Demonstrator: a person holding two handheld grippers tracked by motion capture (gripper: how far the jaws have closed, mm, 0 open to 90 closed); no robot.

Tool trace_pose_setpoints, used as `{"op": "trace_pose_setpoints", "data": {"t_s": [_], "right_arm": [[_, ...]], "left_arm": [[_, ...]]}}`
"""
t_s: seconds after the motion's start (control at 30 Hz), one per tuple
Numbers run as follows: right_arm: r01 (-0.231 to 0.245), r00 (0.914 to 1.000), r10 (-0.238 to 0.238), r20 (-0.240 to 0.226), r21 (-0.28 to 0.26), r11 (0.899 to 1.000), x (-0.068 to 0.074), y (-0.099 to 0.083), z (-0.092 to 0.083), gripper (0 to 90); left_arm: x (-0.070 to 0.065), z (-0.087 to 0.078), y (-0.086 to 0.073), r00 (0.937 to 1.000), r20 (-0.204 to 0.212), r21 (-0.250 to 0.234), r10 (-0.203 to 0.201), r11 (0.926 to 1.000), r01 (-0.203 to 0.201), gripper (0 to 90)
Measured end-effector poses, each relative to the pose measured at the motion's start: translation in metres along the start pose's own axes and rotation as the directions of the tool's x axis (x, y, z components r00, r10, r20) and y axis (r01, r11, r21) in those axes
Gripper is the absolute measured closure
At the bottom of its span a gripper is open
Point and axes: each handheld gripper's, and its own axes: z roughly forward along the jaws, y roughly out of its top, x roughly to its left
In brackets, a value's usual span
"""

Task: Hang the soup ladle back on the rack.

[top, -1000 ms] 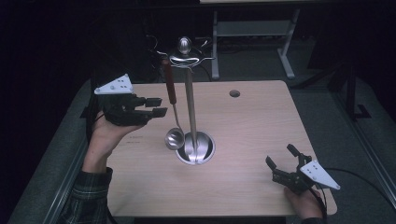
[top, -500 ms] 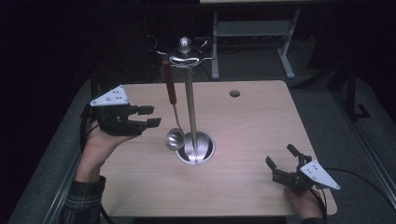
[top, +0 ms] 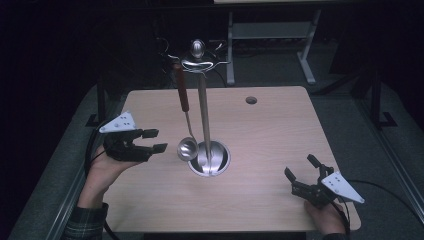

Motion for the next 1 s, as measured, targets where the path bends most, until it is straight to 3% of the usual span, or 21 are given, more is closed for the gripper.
{"op": "trace_pose_setpoints", "data": {"t_s": [0.57, 1.0], "right_arm": [[0.000, 1.0000, 0.000, 0.000, 0.000, 1.000, 0.000, 0.000, 0.000, 7.9], [0.000, 1.0000, 0.000, 0.000, 0.000, 1.000, 0.000, 0.000, 0.000, 7.9]], "left_arm": [[0.003, -0.003, -0.056, 0.9978, -0.060, 0.049, -0.030, 0.9982, 0.033, 34.9], [0.000, 0.006, -0.098, 0.9911, -0.115, 0.082, -0.066, 0.9938, 0.075, 28.1]]}}
